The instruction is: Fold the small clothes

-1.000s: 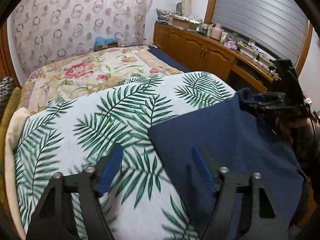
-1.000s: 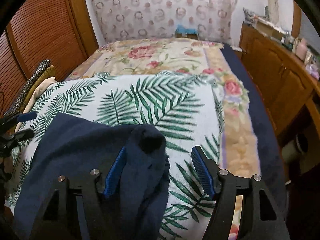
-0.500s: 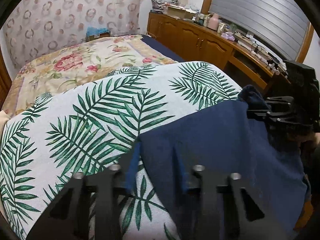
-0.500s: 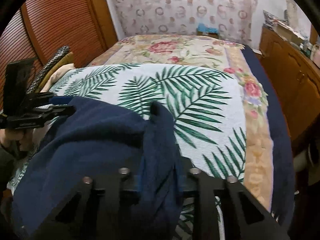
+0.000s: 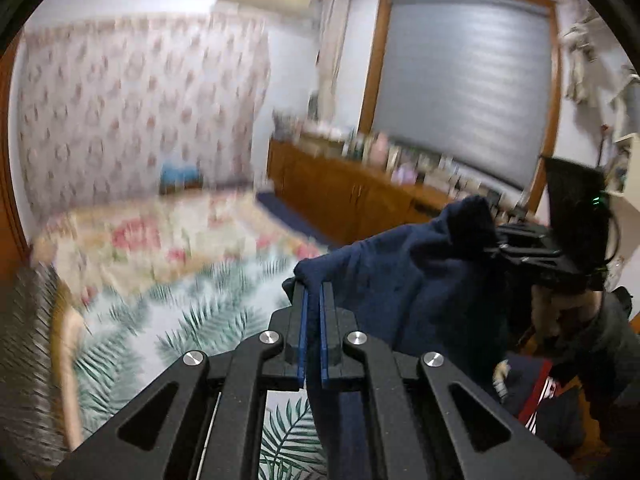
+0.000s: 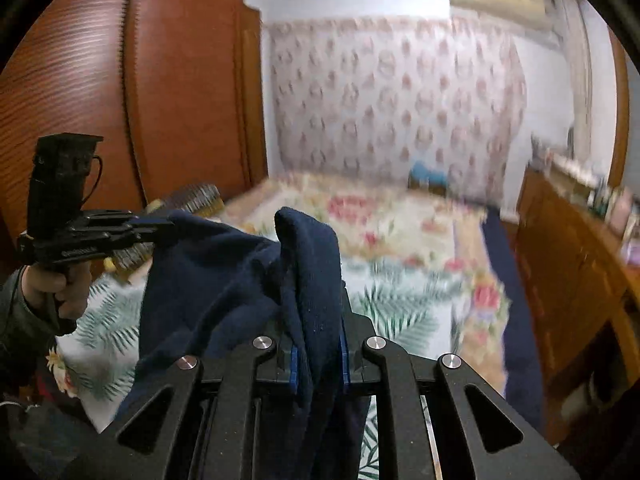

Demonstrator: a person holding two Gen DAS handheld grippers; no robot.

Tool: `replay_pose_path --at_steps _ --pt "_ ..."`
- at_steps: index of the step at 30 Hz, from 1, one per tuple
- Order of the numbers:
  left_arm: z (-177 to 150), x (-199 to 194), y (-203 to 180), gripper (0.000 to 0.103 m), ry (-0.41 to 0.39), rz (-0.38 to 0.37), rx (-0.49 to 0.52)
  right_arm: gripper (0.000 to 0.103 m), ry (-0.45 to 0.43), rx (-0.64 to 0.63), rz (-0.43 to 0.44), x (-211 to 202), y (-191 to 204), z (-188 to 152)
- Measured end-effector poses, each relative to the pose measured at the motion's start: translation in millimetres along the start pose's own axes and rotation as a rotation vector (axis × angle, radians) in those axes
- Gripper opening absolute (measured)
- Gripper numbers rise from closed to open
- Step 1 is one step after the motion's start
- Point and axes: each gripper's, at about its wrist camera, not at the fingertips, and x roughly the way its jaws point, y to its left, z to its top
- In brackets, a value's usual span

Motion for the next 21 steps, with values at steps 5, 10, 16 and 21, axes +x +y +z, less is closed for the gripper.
replay_pose_path --at_steps 5,10,16,21 --pt "39 -84 -25 0.005 -0.172 0.047 0.086 0.014 -0.154 -0.041 -0.01 -68 22 38" --pt "50 -135 -27 0.005 -0.264 0.102 0.12 0.014 -0.241 -0.078 0.004 -103 45 56" --pt "46 -147 -3 0.005 -0.25 0.144 0.092 0.014 -0.231 -0.098 0.06 -102 56 62" --pt "39 -111 31 0.005 -0.187 0.187 0.057 0.014 -0.142 -0.073 0.093 -69 16 66"
